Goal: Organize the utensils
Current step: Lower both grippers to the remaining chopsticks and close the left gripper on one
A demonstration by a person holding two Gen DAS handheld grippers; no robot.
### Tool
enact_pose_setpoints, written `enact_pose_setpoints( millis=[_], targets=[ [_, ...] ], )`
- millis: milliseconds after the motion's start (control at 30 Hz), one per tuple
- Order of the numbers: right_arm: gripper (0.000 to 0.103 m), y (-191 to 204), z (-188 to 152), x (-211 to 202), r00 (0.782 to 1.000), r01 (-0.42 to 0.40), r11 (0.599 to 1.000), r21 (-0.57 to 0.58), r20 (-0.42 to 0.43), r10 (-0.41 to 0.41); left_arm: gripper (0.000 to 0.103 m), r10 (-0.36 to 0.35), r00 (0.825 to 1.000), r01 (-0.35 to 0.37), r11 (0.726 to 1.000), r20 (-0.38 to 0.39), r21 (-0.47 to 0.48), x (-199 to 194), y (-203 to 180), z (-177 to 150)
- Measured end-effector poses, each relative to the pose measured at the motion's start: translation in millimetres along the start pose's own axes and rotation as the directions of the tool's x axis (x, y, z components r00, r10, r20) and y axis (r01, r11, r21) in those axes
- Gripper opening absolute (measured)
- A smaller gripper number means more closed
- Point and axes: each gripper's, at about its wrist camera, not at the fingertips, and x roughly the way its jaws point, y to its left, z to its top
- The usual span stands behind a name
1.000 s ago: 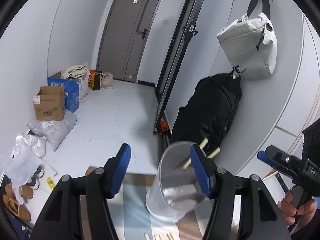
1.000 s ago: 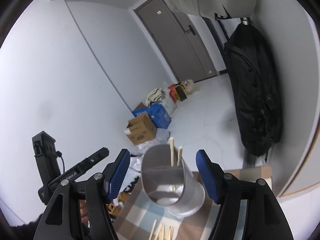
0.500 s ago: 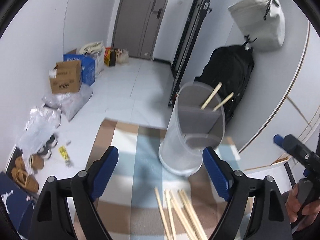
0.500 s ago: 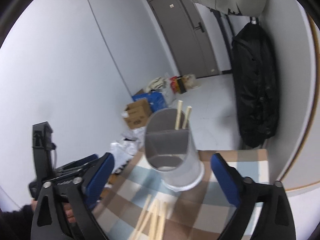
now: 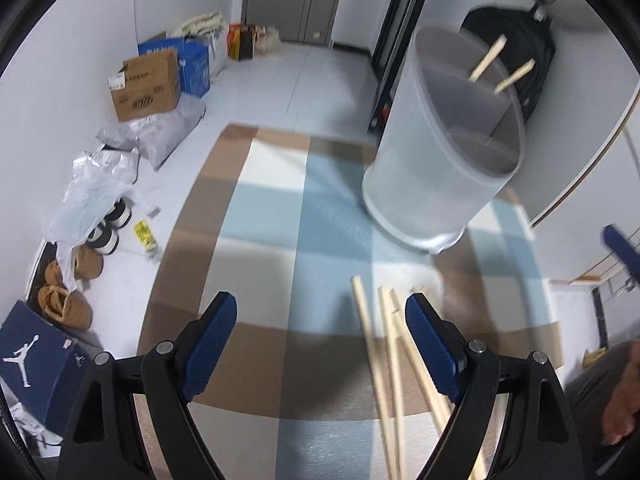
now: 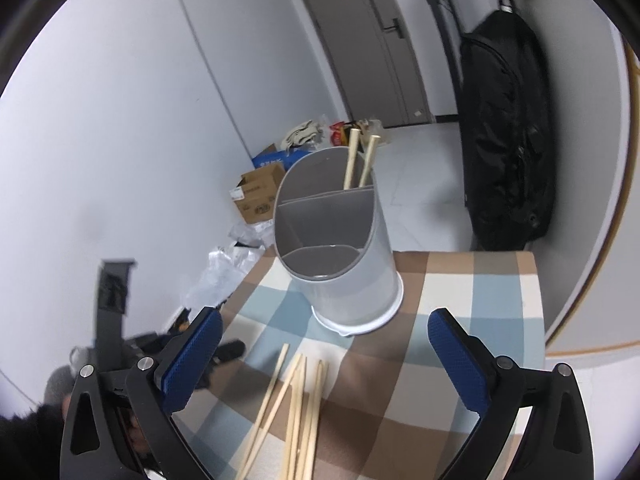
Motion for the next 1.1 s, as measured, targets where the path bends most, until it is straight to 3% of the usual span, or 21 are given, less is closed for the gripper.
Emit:
enact_pose_setpoints(
  millis=[67, 400, 700, 967, 1100],
  targets=[
    [0.103, -1.5, 0.4, 2.5, 0.999, -0.017, 1.0, 0.025, -0.028, 0.017, 0.083, 0.017, 0.999, -0.017, 1.0, -0.051, 0.009, 11.3, 0.1, -4.7],
    [0.103, -7.7, 0.9, 0.4, 0.999, 0.025, 0.998, 0.052, -0.031, -0.023, 0.083, 0.066, 0.99, -0.063, 0.998, -0.122, 0.028, 27.8, -11.4, -6.8],
    [0.103, -11.8, 2.9, -15.0, 0.999, 0.033, 0.998, 0.055, -0.007, -0.033, 0.082, 0.12, 0.986, -0.116, 0.992, -0.115, 0.041, 35.8, -20.0, -0.9],
    [0.103, -22.0, 4.9, -26.5, 1.0, 0.024, 0.996, 0.083, 0.012, -0.025, 0.062, 0.166, 0.98, -0.161, 0.985, -0.109, 0.056, 41.6, -24.4, 6.7],
    [0.103, -26.8, 5.0, -29.8, 1.0, 0.017, 0.995, 0.102, 0.014, -0.018, 0.049, 0.133, 0.984, -0.127, 0.99, -0.122, 0.06, 42.2, -25.3, 9.9]
  ],
)
